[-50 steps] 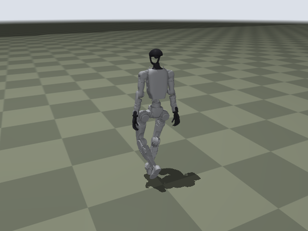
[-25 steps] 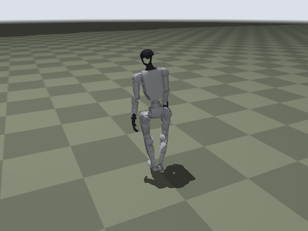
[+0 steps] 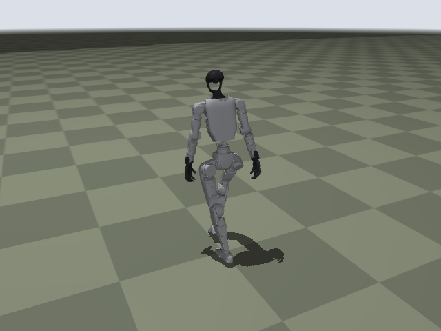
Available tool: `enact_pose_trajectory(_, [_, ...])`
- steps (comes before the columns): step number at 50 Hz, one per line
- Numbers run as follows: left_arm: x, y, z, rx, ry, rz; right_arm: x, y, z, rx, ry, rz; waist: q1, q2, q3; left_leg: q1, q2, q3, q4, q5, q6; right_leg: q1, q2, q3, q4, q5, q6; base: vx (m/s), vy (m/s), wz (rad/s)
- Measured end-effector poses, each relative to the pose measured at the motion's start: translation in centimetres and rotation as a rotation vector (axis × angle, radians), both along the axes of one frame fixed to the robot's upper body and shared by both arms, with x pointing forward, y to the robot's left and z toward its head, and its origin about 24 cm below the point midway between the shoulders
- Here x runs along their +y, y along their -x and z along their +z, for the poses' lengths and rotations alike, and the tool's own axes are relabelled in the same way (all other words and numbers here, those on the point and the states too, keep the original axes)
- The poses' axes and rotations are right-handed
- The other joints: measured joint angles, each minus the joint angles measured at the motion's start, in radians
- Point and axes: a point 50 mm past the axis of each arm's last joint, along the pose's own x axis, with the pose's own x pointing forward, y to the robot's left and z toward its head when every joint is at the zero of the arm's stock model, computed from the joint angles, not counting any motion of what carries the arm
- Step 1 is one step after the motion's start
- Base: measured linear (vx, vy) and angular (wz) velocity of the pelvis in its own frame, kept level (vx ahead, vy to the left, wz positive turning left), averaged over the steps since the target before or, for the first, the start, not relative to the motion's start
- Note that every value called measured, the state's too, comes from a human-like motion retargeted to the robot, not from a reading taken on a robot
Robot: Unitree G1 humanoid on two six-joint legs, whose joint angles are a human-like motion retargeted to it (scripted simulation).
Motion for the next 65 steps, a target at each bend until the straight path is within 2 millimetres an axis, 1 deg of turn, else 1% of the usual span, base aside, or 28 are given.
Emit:
enact_pose_trajectory(4, [0.0, 4.1, -1.5, 0.122, -0.014, 0.026, -0.7, -0.3, 0.3, 0.025, -0.013, 0.001, 0.032, 0.003, 0.006, 0.009, 0.005, 0.099, 0.134, 0.144, 0.0, 0.11, -0.001, -0.009, -0.027, -0.065, -0.005, 0.67, -0.17, -0.6])
enact_pose_trajectory(8, [-1.0, 7.4, -2.5, 0.233, 0.011, 0.042, -1.8, -1.7, 0.3, -0.055, 0.025, -0.018, 0.099, -0.004, 0.03, -0.117, -0.048, 0.118, 0.518, 0.261, 0.0, 0.242, -0.047, -0.005, -0.099, -0.088, 0.053, 0.59, -0.15, -0.49])
enact_pose_trajectory(12, [-1.8, 9.9, -3.1, 0.29, 0.061, 0.105, -3.0, -3.4, 0.4, -0.133, 0.096, -0.015, 0.174, 0.011, 0.04, -0.27, 0.02, 0.202, 0.952, 0.08, 0.0, 0.353, -0.041, 0.016, -0.168, -0.104, 0.109, 0.64, -0.2, -0.5])
enact_pose_trajectory(16, [-2.4, 12.5, -3.4, 0.314, 0.1, 0.211, -3.8, -6.1, 0.7, -0.221, 0.156, -0.011, 0.24, 0.086, 0.029, -0.411, 0.103, 0.262, 1.128, 0.003, 0.0, 0.448, 0.048, 0.048, -0.258, -0.083, 0.171, 0.59, 0.15, -0.52])
enact_pose_trajectory(20, [-2.8, 15.4, -3.6, 0.38, 0.118, 0.284, -3.2, -9.1, 0.9, -0.321, 0.163, -0.009, 0.279, 0.164, 0.001, -0.539, 0.134, 0.275, 1.013, 0.044, 0.0, 0.544, 0.136, 0.065, -0.354, -0.054, 0.224, 0.44, 0.29, -0.39])
enact_pose_trajectory(23, [-3.9, 17.3, -3.7, 0.462, 0.144, 0.267, -2.5, -11.0, 1.1, -0.372, 0.157, 0.015, 0.291, 0.213, -0.031, -0.564, 0.048, 0.237, 0.652, 0.223, 0.0, 0.595, 0.16, 0.081, -0.396, -0.046, 0.269, 0.66, 0.5, -0.26])
enact_pose_trajectory(25, [-4.3, 18.3, -3.7, 0.512, 0.161, 0.244, -2.0, -12.0, 1.3, -0.392, 0.141, 0.063, 0.304, 0.237, -0.04, -0.52, -0.018, 0.188, 0.331, 0.418, -0.025, 0.628, 0.176, 0.104, -0.375, -0.078, 0.29, 0.82, 0.39, -0.73])
enact_pose_trajectory(28, [-4.1, 18.8, -3.6, 0.547, 0.166, 0.208, -0.9, -13.5, 1.4, -0.431, 0.103, 0.17, 0.353, 0.297, -0.028, -0.424, 0.021, 0.117, -0.007, 0.629, -0.29, 0.706, 0.286, 0.178, -0.334, -0.136, 0.294, 0.74, 0.02, -1.11])
enact_pose_trajectory(30, [-3.9, 18.8, -3.6, 0.554, 0.163, 0.181, -0.5, -14.2, 1.6, -0.462, 0.087, 0.235, 0.341, 0.332, -0.03, -0.392, 0.037, 0.144, -0.081, 0.766, -0.358, 0.777, 0.333, 0.137, -0.335, -0.154, 0.313, 0.77, 0.02, 0.19])
enact_pose_trajectory(32, [-3.8, 18.4, -3.6, 0.557, 0.161, 0.164, -0.7, -14.3, 1.6, -0.497, 0.083, 0.294, 0.312, 0.294, -0.04, -0.387, -0.036, 0.163, -0.02, 0.607, -0.06, 0.807, 0.289, 0.07, -0.287, -0.112, 0.387, 1.01, -0.21, 0.43])
enact_pose_trajectory(33, [-3.4, 17.9, -3.5, 0.552, 0.152, 0.167, -0.5, -14.5, 1.7, -0.522, 0.081, 0.32, 0.321, 0.27, -0.042, -0.387, 0.003, 0.277, 0.058, 0.449, -0.015, 0.807, 0.271, 0.03, -0.239, -0.065, 0.411, 0.88, -0.43, -0.2])
enact_pose_trajectory(35, [-2.9, 16.2, -3.5, 0.51, 0.128, 0.181, -0.2, -14.9, 1.7, -0.561, 0.099, 0.332, 0.321, 0.281, -0.057, -0.486, -0.064, -0.061, 0.21, 0.328, -0.003, 0.698, 0.278, -0.037, -0.057, 0.05, 0.509, 0.54, -0.22, -0.38])
enact_pose_trajectory(37, [-2.5, 13.7, -3.5, 0.437, 0.103, 0.214, -0.2, -14.6, 1.5, -0.539, 0.151, 0.281, 0.342, 0.261, -0.037, -0.546, 0.09, 0.17, 0.392, 0.224, 0.0, 0.549, 0.265, 0.011, 0.172, 0.133, 0.509, 0.47, -0.33, -0.08])
enact_pose_trajectory(38, [-2.3, 12.6, -3.4, 0.4, 0.086, 0.218, -0.1, -13.7, 1.2, -0.509, 0.17, 0.227, 0.309, 0.263, -0.037, -0.516, 0.07, 0.118, 0.405, 0.19, 0.0, 0.479, 0.313, 0.097, 0.24, 0.125, 0.509, 0.65, -0.13, 1.25])
enact_pose_trajectory(40, [-2.4, 10.1, -3.2, 0.327, 0.078, 0.22, 0.0, -11.9, 0.7, -0.454, 0.168, 0.123, 0.28, 0.25, -0.034, -0.435, 0.022, 0.048, 0.335, 0.181, 0.0, 0.429, 0.161, 0.082, 0.336, -0.043, 0.363, 0.69, 0.13, 1.36])
enact_pose_trajectory(42, [-2.4, 7.2, -2.7, 0.237, 0.084, 0.198, 0.1, -10.3, 0.4, -0.417, 0.116, 0.067, 0.248, 0.242, -0.019, -0.386, 0.02, 0.026, 0.304, 0.168, 0.0, 0.392, 0.029, -0.032, 0.316, -0.199, 0.094, 0.56, -0.09, 0.82])
enact_pose_trajectory(43, [-2.4, 5.8, -2.4, 0.187, 0.084, 0.18, 0.1, -9.4, 0.2, -0.394, 0.089, 0.051, 0.229, 0.238, -0.013, -0.361, 0.011, 0.004, 0.287, 0.166, 0.0, 0.375, -0.016, -0.078, 0.28, -0.279, 0.017, 0.55, -0.13, 0.97])
enact_pose_trajectory(44, [-2.4, 4.5, -2.0, 0.137, 0.08, 0.16, 0.2, -8.3, 0.0, -0.365, 0.074, 0.038, 0.212, 0.235, -0.012, -0.339, 0.003, -0.022, 0.272, 0.162, 0.0, 0.364, -0.034, -0.115, 0.21, -0.345, -0.01, 0.66, -0.09, 1.11])
enact_pose_trajectory(46, [-2.6, 1.8, -1.2, 0.036, 0.075, 0.108, -0.2, -6.1, -0.2, -0.298, 0.075, 0.01, 0.169, 0.205, -0.009, -0.297, -0.035, -0.07, 0.228, 0.17, 0.0, 0.317, -0.007, -0.1, 0.017, -0.418, 0.021, 0.73, -0.27, 1.49])
enact_pose_trajectory(48, [-2.9, -0.6, -0.2, -0.061, 0.081, 0.052, -0.8, -3.7, -0.2, -0.223, 0.103, -0.021, 0.119, 0.135, -0.001, -0.239, -0.112, -0.109, 0.168, 0.187, 0.0, 0.25, 0.068, 0.098, -0.187, -0.441, 0.139, 0.6, -0.43, 1.62])
enact_pose_trajectory(50, [-3.1, -2.4, 0.7, -0.143, 0.088, 0.006, -1.3, -1.4, -0.1, -0.137, 0.122, -0.042, 0.105, 0.075, 0.008, -0.181, -0.175, -0.132, 0.129, 0.186, 0.0, 0.24, 0.061, 0.188, -0.36, -0.456, 0.243, 0.66, -0.37, 0.64])
enact_pose_trajectory(52, [-3.1, -3.6, 1.4, -0.194, 0.089, -0.027, -1.5, 0.8, 0.1, -0.05, 0.118, -0.055, 0.117, 0.051, 0.01, -0.145, -0.18, -0.109, 0.13, 0.168, 0.0, 0.267, 0.032, 0.077, -0.44, -0.497, 0.206, 0.58, -0.26, -0.04])
enact_pose_trajectory(53, [-3.1, -3.9, 1.7, -0.211, 0.09, -0.046, -1.6, 1.8, 0.3, -0.002, 0.114, -0.069, 0.115, 0.044, 0.015, -0.123, -0.184, -0.112, 0.143, 0.165, 0.0, 0.289, 0.035, 0.048, -0.453, -0.496, 0.158, 0.65, -0.21, 0.13])
enact_pose_trajectory(55, [-2.9, -4.0, 2.0, -0.226, 0.094, -0.07, -2.0, 3.6, 0.8, 0.081, 0.111, -0.096, 0.12, 0.028, 0.018, -0.092, -0.188, -0.075, 0.205, 0.178, 0.0, 0.348, 0.041, 0.037, -0.455, -0.533, 0.137, 0.79, -0.21, 0.11])
enact_pose_trajectory(58, [-2.5, -3.2, 1.8, -0.299, 0.05, -0.032, -2.0, 4.0, 1.1, 0.124, 0.117, -0.157, 0.129, 0.023, 0.05, -0.152, -0.173, 0.028, 0.468, 0.403, 0.0, 0.39, 0.037, 0.14, -0.398, -0.594, 0.181, 0.67, -0.11, 0.01])
enact_pose_trajectory(61, [-2.0, -0.9, 0.8, -0.459, -0.053, 0.16, -1.8, 2.7, 0.8, 0.079, 0.124, -0.182, 0.161, 0.045, 0.068, -0.337, -0.038, 0.195, 0.847, 0.636, 0.0, 0.474, 0.095, 0.168, -0.429, -0.651, 0.164, 0.62, 0.08, -0.62])
enact_pose_trajectory(62, [-1.7, -0.1, 0.6, -0.498, -0.084, 0.226, -1.6, 1.9, 0.6, 0.048, 0.12, -0.181, 0.166, 0.055, 0.067, -0.404, 0.008, 0.227, 0.956, 0.634, 0.0, 0.489, 0.123, 0.194, -0.445, -0.655, 0.157, 0.45, 0.07, -0.35])
enact_pose_trajectory(65, [-1.0, 2.9, -0.6, -0.444, -0.103, 0.342, -1.4, -1.0, 0.2, -0.06, 0.108, -0.162, 0.192, 0.075, 0.056, -0.565, 0.104, 0.315, 1.135, 0.406, 0.0, 0.54, 0.134, 0.177, -0.502, -0.651, 0.178, 0.33, 0.21, -0.38])
